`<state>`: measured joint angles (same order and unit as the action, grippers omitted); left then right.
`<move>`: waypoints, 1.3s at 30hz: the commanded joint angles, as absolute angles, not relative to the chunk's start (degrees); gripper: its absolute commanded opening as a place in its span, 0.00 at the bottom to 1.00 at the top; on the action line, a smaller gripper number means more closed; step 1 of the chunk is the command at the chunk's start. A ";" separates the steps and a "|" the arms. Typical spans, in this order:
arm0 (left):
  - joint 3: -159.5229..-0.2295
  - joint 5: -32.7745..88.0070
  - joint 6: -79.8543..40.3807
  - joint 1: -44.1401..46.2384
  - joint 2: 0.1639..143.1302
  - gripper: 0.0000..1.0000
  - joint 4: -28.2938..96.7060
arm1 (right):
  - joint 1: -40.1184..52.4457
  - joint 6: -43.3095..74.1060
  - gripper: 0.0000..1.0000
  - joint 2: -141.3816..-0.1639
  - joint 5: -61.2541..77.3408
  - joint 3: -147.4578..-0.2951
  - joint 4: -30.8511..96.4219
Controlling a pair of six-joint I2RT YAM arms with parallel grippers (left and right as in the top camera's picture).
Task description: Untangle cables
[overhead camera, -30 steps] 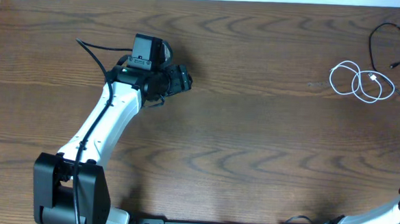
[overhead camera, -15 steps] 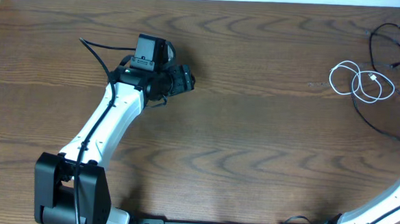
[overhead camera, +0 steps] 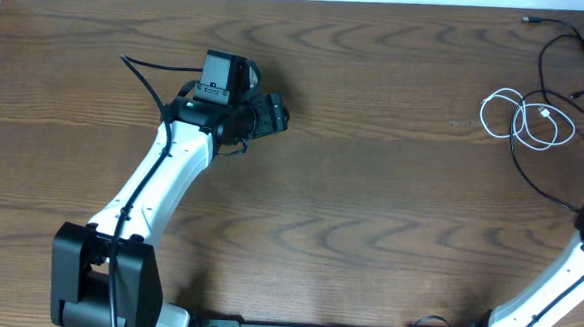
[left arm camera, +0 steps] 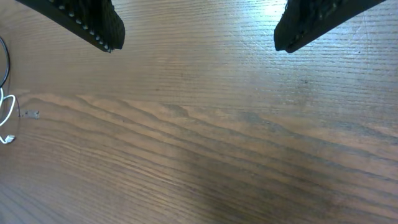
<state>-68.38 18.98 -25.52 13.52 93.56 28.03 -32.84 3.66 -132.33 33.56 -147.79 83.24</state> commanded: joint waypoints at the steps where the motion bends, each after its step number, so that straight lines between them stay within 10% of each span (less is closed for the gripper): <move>1: -69.45 18.44 -25.80 13.65 93.38 0.82 27.94 | -26.39 -5.06 0.89 -125.64 36.45 -148.29 83.88; 17: -69.45 18.41 -25.76 13.63 93.38 0.82 27.97 | 5.74 -3.42 0.99 -115.04 1.32 -148.29 97.32; 39: -69.45 18.41 -25.76 13.63 93.38 0.82 27.97 | 11.35 -2.68 0.99 -112.25 1.17 -148.29 97.27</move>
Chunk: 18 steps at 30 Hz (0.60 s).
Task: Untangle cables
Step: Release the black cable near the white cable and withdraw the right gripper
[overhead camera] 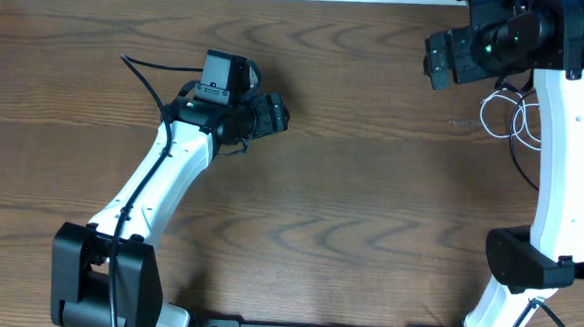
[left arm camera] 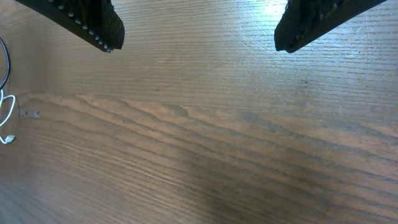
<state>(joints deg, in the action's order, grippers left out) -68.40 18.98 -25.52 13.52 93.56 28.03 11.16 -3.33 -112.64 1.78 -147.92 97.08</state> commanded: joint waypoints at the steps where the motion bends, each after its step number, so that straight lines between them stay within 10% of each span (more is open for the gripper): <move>1: -69.45 18.41 -25.76 13.63 93.38 0.82 27.97 | 11.35 -3.05 0.99 -112.25 1.17 -148.29 97.30; 18: -69.45 18.41 -25.76 13.63 93.38 0.82 27.97 | 10.33 -11.44 0.99 -86.56 1.19 -116.73 64.34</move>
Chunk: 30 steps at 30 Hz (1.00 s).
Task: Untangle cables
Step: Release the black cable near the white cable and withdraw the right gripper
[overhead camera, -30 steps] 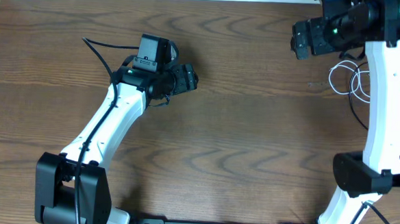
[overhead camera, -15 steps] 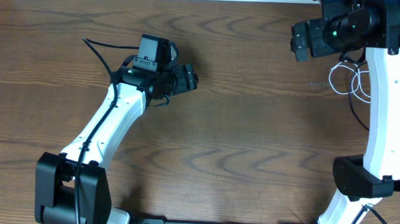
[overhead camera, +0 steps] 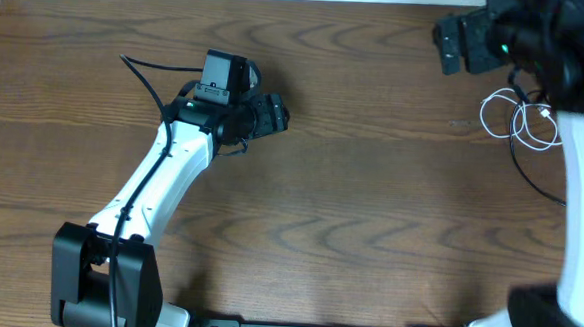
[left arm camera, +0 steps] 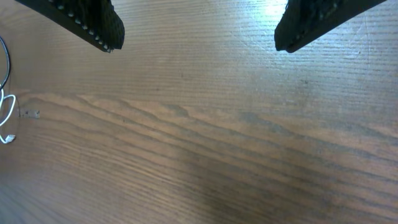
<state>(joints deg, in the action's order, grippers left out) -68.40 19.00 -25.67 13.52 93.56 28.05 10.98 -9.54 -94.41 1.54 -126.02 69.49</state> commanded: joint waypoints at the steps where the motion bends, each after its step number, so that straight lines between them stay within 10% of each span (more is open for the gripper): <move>1: -69.45 18.41 -25.76 13.65 93.38 0.82 27.97 | 10.09 -11.79 0.99 -83.74 0.99 -112.36 60.69; 19: -69.45 18.41 -25.76 13.63 93.38 0.82 27.97 | 4.38 -14.00 0.99 -37.50 1.02 -37.21 5.45; 30: -69.45 18.41 -25.76 13.63 93.38 0.82 27.97 | 3.66 -16.19 0.99 -15.09 0.58 -15.29 -6.33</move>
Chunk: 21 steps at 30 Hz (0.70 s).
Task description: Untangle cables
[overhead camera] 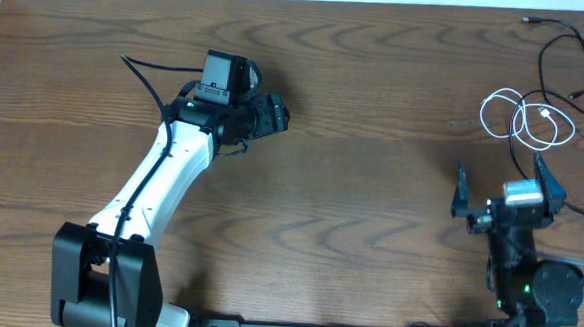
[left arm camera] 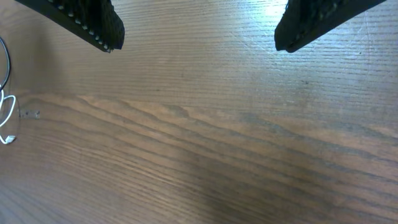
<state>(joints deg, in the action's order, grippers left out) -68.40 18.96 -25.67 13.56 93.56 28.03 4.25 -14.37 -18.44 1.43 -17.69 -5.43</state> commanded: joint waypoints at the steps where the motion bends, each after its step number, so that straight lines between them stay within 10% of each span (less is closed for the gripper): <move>1: -69.45 18.41 -25.76 13.63 93.38 0.82 27.97 | 3.66 -16.38 0.99 -13.80 0.25 -14.31 -6.46; 21: -69.45 18.41 -25.76 13.63 93.38 0.82 27.97 | 3.75 -16.29 0.99 -0.30 7.73 -0.32 -3.14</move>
<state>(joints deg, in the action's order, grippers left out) -68.40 18.98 -25.67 13.56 93.56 28.03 4.03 -15.70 -1.34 4.67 -1.28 -5.39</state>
